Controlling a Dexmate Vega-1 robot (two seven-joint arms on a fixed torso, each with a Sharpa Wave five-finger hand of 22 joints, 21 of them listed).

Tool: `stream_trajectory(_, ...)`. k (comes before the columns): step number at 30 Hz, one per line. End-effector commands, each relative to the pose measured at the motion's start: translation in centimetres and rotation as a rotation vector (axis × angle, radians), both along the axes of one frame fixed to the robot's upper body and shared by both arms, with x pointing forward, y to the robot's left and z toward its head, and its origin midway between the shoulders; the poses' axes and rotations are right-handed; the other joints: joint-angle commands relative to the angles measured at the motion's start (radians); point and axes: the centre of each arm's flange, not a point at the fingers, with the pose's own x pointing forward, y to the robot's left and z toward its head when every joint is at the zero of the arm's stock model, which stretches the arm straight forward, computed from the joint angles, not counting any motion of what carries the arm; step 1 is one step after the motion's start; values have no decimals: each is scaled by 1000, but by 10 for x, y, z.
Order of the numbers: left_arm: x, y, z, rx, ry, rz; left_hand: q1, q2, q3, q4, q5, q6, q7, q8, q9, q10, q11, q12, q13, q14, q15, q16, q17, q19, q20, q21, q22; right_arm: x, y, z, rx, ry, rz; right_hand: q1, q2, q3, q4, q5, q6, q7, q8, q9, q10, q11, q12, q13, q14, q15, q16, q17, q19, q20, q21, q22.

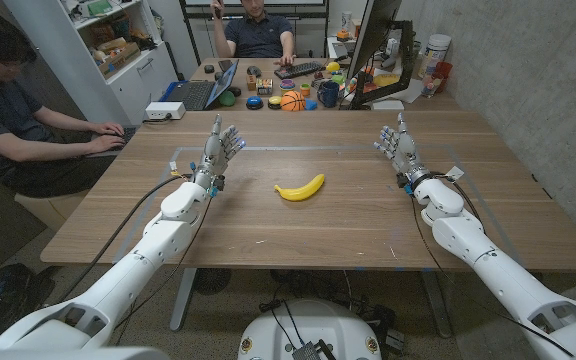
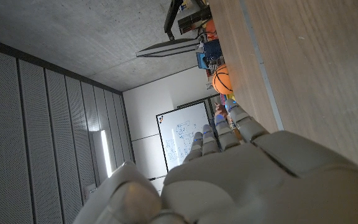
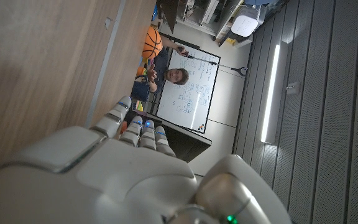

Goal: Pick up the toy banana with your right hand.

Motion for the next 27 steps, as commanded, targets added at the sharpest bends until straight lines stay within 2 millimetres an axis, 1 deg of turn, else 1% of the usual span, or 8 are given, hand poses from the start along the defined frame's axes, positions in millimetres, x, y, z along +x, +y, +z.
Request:
stream_trajectory(1, -6, 0, -1, 14, 1, 7, 14, -1, -1, 6, 4, 3, 8, 6, 3, 2, 12, 5, 1, 12, -2, 6, 4, 8, 1, 6, 3, -7, -4, 1, 24, -8, -9, 11, 2, -1, 7, 6, -2, 10, 5, 3, 0, 5, 4, 2, 0, 8, 4, 3, 8, 2, 6, 2)
stream_trajectory(8, -6, -1, -1, 15, 0, 3, 14, 0, -4, 5, 4, 4, 7, 6, 3, 2, 11, 4, 1, 12, -3, 6, 4, 8, 1, 6, 3, -12, -3, 3, 10, -33, -9, 13, 3, -2, 6, 6, 0, 8, 6, 3, 0, 4, 4, 2, -1, 8, 4, 3, 8, 3, 6, 2)
stream_trajectory(10, -6, -1, -1, 16, 3, 5, 15, 0, -4, 5, 4, 4, 6, 6, 3, 2, 9, 4, 1, 12, -2, 5, 4, 8, 1, 6, 3, -14, -1, 4, 1, -42, -5, 16, 5, -2, 4, 6, 1, -7, 6, 3, 11, -2, 8, 2, 2, 3, 5, 3, 15, 7, 9, 2)
stream_trajectory(12, -5, -1, -1, 15, -1, 0, 15, 1, -5, 4, 4, 5, 6, 6, 3, 3, 8, 5, 1, 13, -3, 6, 4, 10, 1, 6, 3, -17, 0, 5, -5, -52, -3, 20, 8, -2, 3, 6, 2, -14, 7, 3, 19, -9, 11, 2, 6, -4, 7, 3, 17, 8, 9, 2)
stream_trajectory(21, -4, 0, -1, 16, -3, -3, 16, 2, -7, 4, 4, 5, 6, 6, 3, 3, 8, 4, 1, 14, -3, 6, 4, 10, 1, 6, 3, -26, 6, 10, -22, -92, 6, 25, 11, -2, 0, 6, 7, -12, 8, 3, 20, -9, 11, 3, 9, -7, 7, 3, 20, 6, 10, 1)
stream_trajectory(22, -4, 0, -1, 16, -3, -4, 16, 3, -7, 3, 4, 5, 6, 6, 3, 3, 8, 4, 1, 14, -3, 6, 4, 11, 1, 7, 3, -27, 7, 10, -23, -94, 9, 27, 13, -1, -1, 6, 9, -17, 9, 3, 21, -10, 11, 3, 11, -8, 8, 3, 21, 7, 10, 1)
stream_trajectory(25, -3, 1, 0, 14, -2, -1, 16, 3, -8, 3, 3, 5, 7, 6, 4, 3, 8, 4, 1, 14, -2, 6, 4, 11, 2, 7, 3, -30, 11, 10, -46, -101, 16, 42, 22, 5, -8, 6, 17, -43, 12, 3, 34, -14, 15, 3, 16, -12, 9, 3, 25, 13, 11, 1)
stream_trajectory(27, -3, 1, 0, 14, 0, 2, 17, 3, -8, 3, 3, 5, 7, 5, 4, 4, 8, 4, 1, 14, -3, 6, 4, 11, 2, 7, 3, -32, 14, 10, -61, -105, 22, 50, 26, 8, -11, 6, 20, -51, 13, 3, 47, -17, 19, 4, 19, -14, 9, 3, 27, 17, 11, 1)
